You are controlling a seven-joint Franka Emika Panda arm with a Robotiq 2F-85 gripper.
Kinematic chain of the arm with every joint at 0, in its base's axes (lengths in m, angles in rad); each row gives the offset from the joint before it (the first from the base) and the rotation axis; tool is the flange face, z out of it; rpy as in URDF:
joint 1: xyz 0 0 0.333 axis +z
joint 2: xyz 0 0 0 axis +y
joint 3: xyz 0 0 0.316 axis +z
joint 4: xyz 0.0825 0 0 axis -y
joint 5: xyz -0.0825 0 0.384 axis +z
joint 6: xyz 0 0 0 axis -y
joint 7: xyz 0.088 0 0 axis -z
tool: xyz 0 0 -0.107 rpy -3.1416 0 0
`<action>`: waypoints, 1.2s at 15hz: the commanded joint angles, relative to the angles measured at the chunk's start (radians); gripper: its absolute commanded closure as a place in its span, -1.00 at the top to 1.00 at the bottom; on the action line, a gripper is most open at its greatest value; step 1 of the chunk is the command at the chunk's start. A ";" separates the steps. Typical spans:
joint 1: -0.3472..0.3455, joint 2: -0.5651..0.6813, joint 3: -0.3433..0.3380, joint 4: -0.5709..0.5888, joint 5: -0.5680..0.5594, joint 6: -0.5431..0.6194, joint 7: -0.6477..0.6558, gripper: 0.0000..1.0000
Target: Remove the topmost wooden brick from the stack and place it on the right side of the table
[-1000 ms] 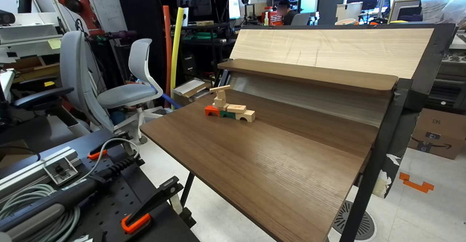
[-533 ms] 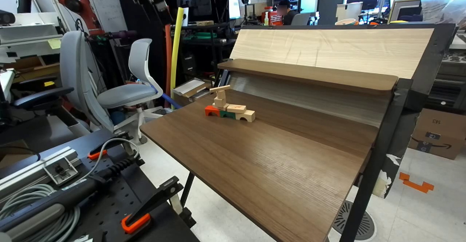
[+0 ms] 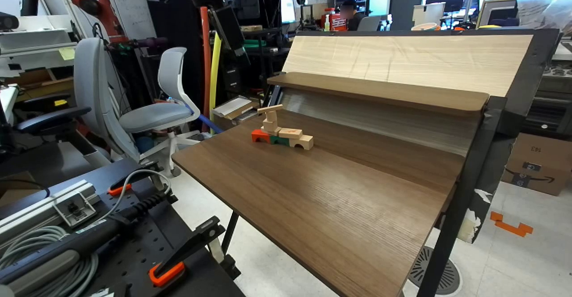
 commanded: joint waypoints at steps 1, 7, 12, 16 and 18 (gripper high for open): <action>0.045 0.158 -0.049 0.154 -0.078 -0.026 0.148 1.00; 0.120 0.333 -0.100 0.317 0.033 -0.042 0.141 1.00; 0.176 0.449 -0.130 0.430 0.106 -0.036 0.143 1.00; 0.206 0.510 -0.150 0.482 0.133 -0.036 0.145 1.00; 0.218 0.534 -0.159 0.497 0.141 -0.034 0.150 1.00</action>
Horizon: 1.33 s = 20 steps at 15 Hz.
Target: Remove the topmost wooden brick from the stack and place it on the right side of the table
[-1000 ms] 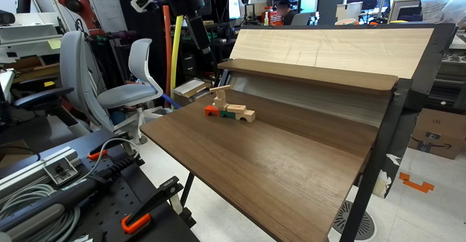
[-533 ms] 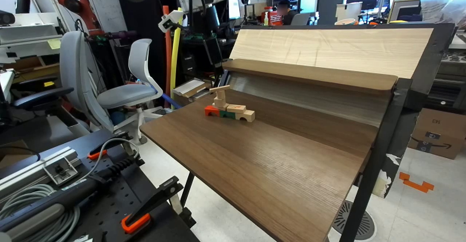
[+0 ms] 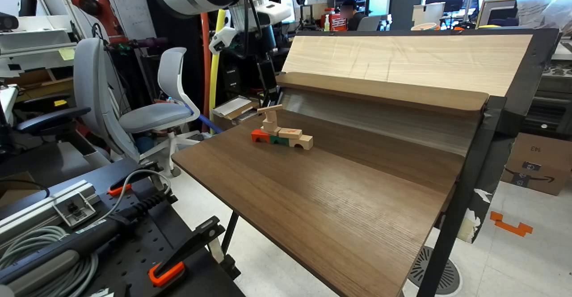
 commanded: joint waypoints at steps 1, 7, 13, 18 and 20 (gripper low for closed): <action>0.043 0.059 -0.035 0.064 0.032 -0.027 0.023 1.00; 0.062 0.104 -0.049 0.078 0.037 -0.019 0.039 1.00; 0.061 0.133 -0.042 0.101 0.063 -0.031 0.037 1.00; 0.060 0.141 -0.027 0.106 0.087 -0.045 0.018 0.12; 0.061 0.142 -0.025 0.107 0.089 -0.049 0.014 -0.20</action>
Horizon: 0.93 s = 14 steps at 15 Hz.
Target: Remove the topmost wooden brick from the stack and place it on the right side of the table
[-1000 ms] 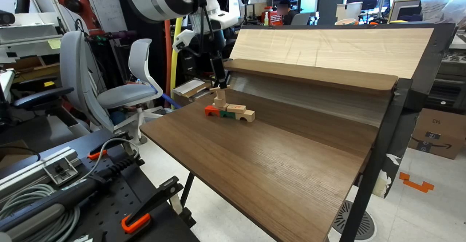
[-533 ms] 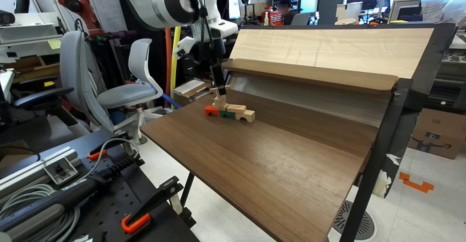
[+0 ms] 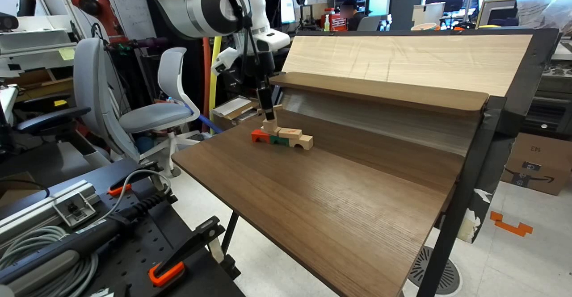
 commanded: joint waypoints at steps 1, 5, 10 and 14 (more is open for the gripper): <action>0.012 0.020 0.000 0.040 0.033 -0.043 -0.015 -0.33; 0.013 0.008 0.006 0.051 0.034 -0.053 -0.020 -0.85; 0.014 -0.005 -0.013 0.114 0.018 -0.084 -0.012 -0.84; -0.002 0.011 -0.052 0.182 0.014 -0.112 0.012 -0.84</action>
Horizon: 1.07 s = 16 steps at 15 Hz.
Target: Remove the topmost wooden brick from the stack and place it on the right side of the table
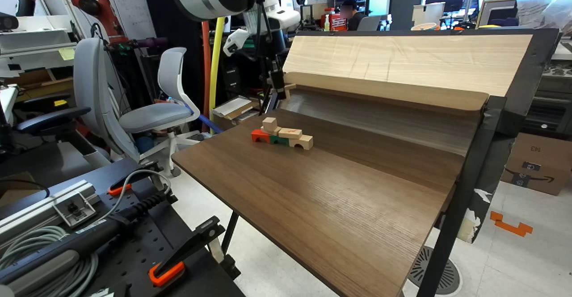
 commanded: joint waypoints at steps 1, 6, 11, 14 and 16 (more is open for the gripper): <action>-0.010 0.014 -0.039 0.074 0.018 -0.062 0.020 -0.84; -0.032 0.043 -0.089 0.143 0.021 -0.106 0.113 -0.84; -0.051 0.093 -0.125 0.205 0.016 -0.154 0.271 -0.84; -0.062 0.132 -0.144 0.237 0.021 -0.167 0.386 -0.84; -0.076 0.155 -0.145 0.252 0.030 -0.179 0.448 -0.84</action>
